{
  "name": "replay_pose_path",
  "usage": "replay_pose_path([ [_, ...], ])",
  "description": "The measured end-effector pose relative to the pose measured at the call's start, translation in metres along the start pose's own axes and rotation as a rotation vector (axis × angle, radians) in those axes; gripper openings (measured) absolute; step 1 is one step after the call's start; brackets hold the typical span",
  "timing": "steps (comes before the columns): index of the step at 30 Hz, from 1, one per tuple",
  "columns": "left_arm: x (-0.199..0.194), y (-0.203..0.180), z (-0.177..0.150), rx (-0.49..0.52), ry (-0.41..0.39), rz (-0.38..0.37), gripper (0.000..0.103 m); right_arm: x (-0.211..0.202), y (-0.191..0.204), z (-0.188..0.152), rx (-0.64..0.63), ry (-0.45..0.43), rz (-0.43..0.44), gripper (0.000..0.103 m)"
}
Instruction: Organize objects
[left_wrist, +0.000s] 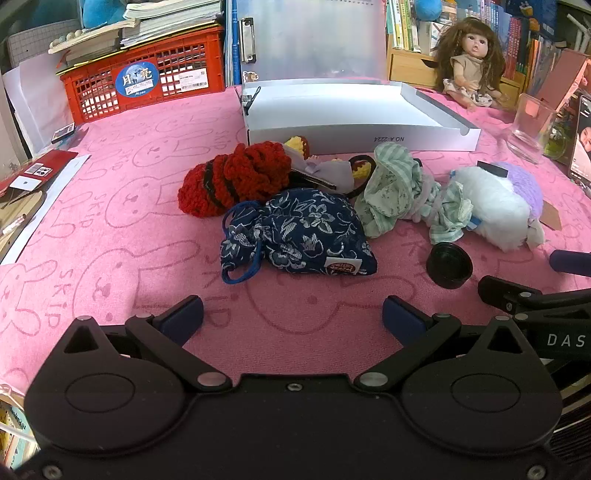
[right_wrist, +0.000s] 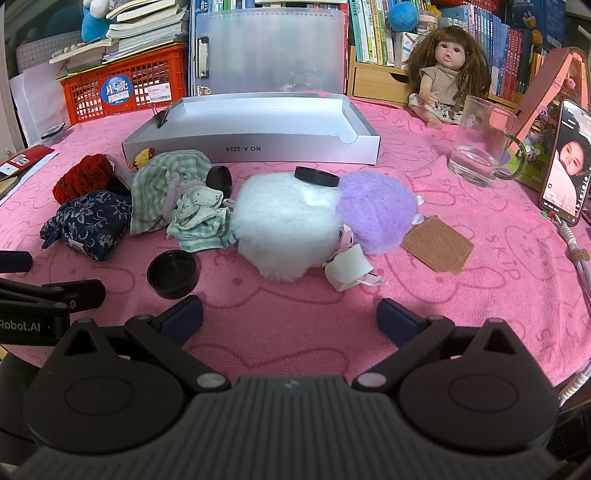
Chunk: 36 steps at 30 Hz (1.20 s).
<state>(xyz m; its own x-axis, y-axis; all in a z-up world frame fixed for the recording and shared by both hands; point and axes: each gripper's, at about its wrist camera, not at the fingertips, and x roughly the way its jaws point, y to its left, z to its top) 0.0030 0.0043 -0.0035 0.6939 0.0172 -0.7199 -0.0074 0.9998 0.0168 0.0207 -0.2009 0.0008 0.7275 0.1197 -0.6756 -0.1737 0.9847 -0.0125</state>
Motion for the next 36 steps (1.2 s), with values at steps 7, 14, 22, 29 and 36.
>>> replay_pose_path([
  [7, -0.0005, -0.0005, 0.0006, -0.001, 0.002, 0.0, 0.103, -0.0002, 0.0002, 0.0, 0.0, 0.001, 0.0, 0.103],
  [14, -0.0007, -0.0009, 0.0009, -0.001, 0.004, 0.001, 0.103, -0.0004, 0.0011, 0.0002, 0.0, 0.001, 0.0, 0.103],
  [22, -0.0008, -0.0014, 0.001, -0.002, 0.004, 0.001, 0.103, 0.0002, 0.0005, -0.0002, 0.0, 0.001, 0.0, 0.103],
  [29, -0.0016, 0.0025, -0.0068, 0.006, -0.007, -0.007, 0.103, -0.0023, 0.0013, 0.0013, 0.003, 0.0, -0.003, 0.103],
  [36, -0.0025, 0.0019, -0.005, 0.015, -0.004, -0.012, 0.103, -0.0007, 0.0016, 0.0005, 0.005, 0.002, -0.008, 0.103],
])
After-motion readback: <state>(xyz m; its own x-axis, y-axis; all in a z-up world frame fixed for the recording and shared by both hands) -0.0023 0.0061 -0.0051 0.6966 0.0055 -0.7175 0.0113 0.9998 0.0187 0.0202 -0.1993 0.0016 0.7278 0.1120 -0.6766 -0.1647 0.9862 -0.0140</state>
